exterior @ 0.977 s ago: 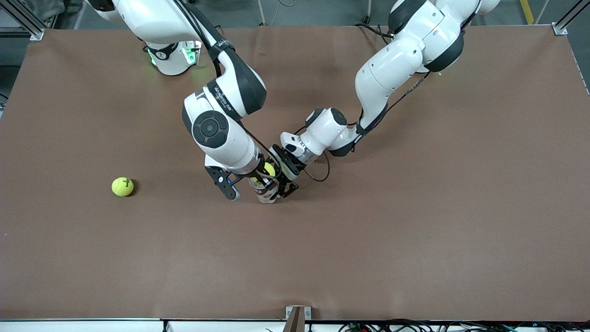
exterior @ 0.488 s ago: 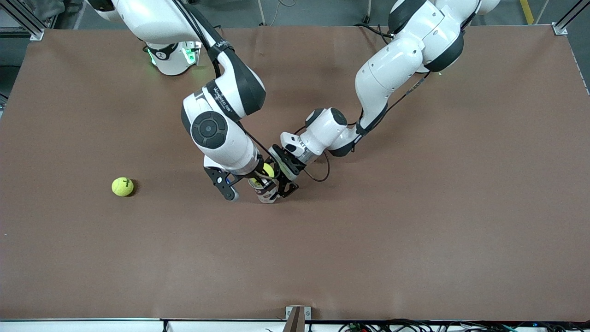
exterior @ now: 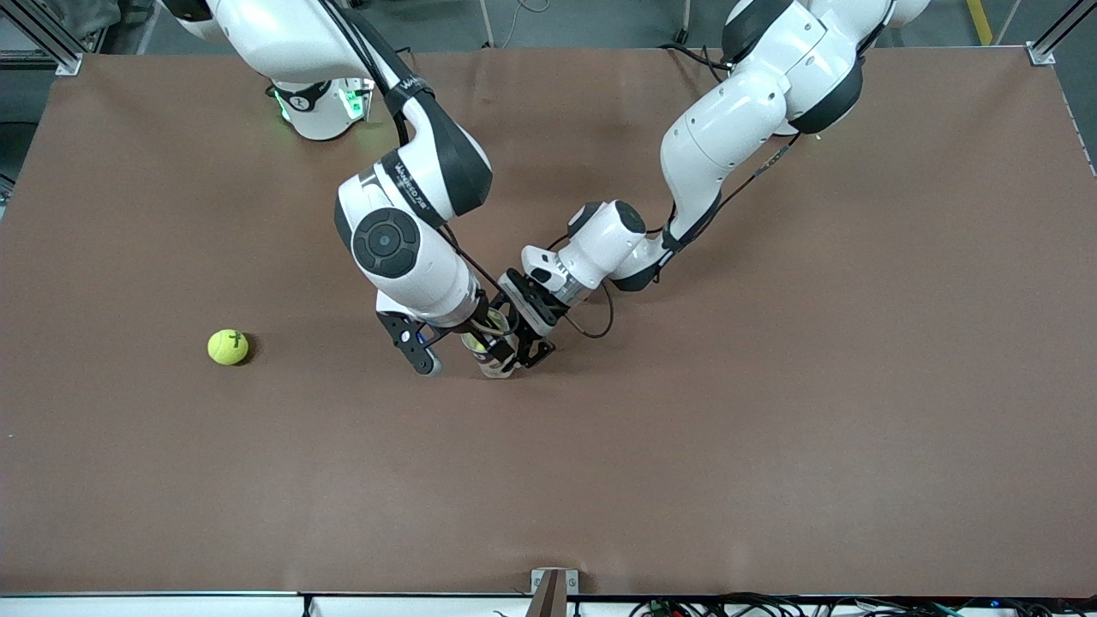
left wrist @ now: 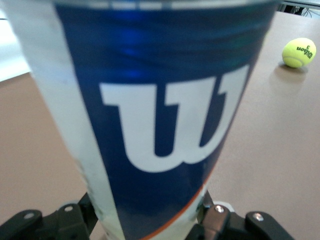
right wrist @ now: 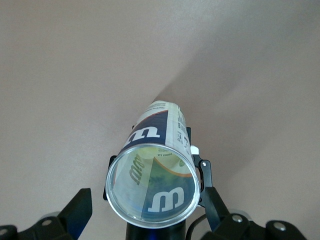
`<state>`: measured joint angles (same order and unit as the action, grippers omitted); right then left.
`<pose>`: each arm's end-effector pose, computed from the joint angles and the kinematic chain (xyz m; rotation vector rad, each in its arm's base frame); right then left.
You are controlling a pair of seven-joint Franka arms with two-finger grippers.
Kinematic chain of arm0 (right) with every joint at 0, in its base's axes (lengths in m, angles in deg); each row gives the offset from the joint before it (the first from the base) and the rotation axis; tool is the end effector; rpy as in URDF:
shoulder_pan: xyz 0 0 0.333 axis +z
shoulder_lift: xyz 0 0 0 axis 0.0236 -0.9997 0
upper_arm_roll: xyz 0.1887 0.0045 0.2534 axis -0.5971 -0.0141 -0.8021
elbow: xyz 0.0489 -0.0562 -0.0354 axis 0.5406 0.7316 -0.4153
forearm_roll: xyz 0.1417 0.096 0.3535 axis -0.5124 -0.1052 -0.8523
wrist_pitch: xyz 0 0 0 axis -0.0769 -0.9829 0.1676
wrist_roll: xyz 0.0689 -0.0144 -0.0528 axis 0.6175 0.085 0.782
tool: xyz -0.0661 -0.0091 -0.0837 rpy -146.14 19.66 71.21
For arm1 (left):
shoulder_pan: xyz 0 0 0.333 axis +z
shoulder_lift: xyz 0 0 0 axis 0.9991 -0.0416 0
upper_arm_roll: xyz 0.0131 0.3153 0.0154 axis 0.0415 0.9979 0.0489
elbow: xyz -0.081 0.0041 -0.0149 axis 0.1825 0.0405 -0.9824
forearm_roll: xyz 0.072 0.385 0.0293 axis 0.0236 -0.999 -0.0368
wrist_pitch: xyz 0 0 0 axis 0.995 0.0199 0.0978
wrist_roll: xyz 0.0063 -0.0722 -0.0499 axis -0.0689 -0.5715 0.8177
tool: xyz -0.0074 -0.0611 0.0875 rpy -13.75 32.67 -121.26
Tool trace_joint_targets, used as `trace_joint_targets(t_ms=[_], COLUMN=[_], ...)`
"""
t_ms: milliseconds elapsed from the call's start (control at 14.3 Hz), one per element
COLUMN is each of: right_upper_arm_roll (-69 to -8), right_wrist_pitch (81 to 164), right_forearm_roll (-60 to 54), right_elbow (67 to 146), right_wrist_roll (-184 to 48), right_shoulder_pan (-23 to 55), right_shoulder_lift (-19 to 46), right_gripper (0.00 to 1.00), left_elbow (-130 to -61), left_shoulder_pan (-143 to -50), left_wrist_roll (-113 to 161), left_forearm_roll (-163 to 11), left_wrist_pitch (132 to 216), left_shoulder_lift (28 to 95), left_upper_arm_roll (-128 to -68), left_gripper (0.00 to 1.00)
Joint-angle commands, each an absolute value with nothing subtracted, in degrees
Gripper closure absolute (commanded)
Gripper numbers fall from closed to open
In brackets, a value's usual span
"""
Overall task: Insert tennis ball vertically with right arm
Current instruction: 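Open the right gripper to drop the ball into the tube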
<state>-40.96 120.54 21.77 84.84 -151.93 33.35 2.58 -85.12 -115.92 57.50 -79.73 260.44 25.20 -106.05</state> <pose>0.6062 0.3985 0.3837 -2.7152 1.3072 0.1754 0.5021 -0.5251 0.1608 2.1788 -1.0347 1.1421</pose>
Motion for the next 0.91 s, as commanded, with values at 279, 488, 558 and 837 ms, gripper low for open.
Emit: trace_joint_targets(t_ms=[279,488,558,837], right_upper_arm_roll=[-40.72,-40.54,-40.46,-40.45], right_wrist_pitch=[119.31,113.61,112.21,112.19], right_forearm_roll=[21.22,21.48,21.57,24.1], right_elbow=[84.5,84.68,85.64,94.86], right_wrist_roll=[-141.34,-132.99,-129.22,-115.59], right_shoulder_pan=[29.33,25.38,23.97,17.99], right_shoulder_lift=[4.67,5.91,6.96,12.14], right_gripper=[0.0,0.0,0.0,0.0], left_elbow=[-85.5,-85.5,-85.5,-85.5], left_shoulder_pan=[-115.92,-115.92,-115.92,-115.92], left_wrist_roll=[57.63,57.63,57.63,57.63], left_forearm_roll=[-79.51,-79.6,-79.6,-79.51], left_wrist_pitch=[260.84,260.92,260.84,260.84], left_shoulder_lift=[25.94,26.03,26.03,26.03], left_upper_arm_roll=[-106.04,-106.05,-106.04,-106.04], left_gripper=[0.23,0.23,0.23,0.23])
